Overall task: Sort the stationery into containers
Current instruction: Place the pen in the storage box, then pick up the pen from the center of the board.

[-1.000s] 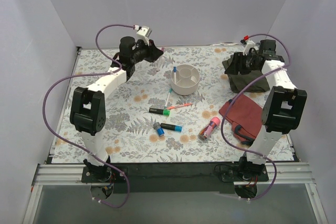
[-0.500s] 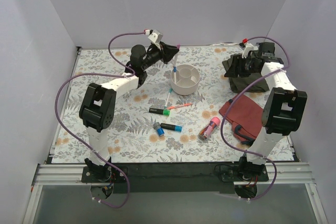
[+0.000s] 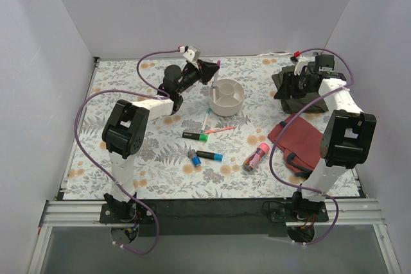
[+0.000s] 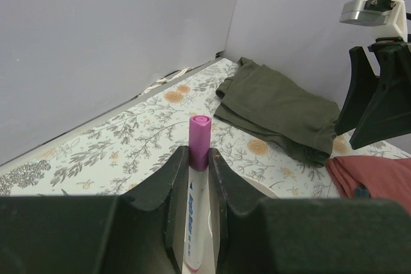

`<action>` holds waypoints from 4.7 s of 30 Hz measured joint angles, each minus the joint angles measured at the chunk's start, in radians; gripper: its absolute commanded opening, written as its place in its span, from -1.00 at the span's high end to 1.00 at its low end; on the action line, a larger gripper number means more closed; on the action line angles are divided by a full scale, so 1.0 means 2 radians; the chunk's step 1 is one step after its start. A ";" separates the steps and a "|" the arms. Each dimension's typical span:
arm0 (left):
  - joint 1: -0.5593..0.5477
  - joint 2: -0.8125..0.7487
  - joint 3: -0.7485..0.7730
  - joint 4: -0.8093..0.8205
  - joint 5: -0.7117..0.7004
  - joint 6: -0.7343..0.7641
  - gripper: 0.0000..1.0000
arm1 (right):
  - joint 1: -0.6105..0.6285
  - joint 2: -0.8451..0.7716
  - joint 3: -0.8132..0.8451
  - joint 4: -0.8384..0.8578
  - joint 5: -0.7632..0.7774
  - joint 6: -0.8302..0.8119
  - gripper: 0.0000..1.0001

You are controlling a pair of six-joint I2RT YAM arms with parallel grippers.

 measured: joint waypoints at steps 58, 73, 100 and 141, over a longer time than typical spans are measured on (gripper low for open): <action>0.035 -0.091 0.042 -0.558 -0.093 0.063 -0.04 | 0.001 0.046 0.039 0.022 -0.025 0.030 -0.18; 0.028 -0.016 0.080 -0.608 -0.100 0.018 0.09 | 0.004 0.046 0.038 0.035 -0.017 0.042 -0.17; -0.032 0.041 0.101 -0.605 -0.150 0.010 0.20 | 0.004 0.046 0.037 0.037 -0.015 0.042 -0.17; -0.038 0.018 0.072 -0.618 -0.190 0.033 1.00 | 0.004 0.072 0.040 0.036 -0.013 0.041 -0.17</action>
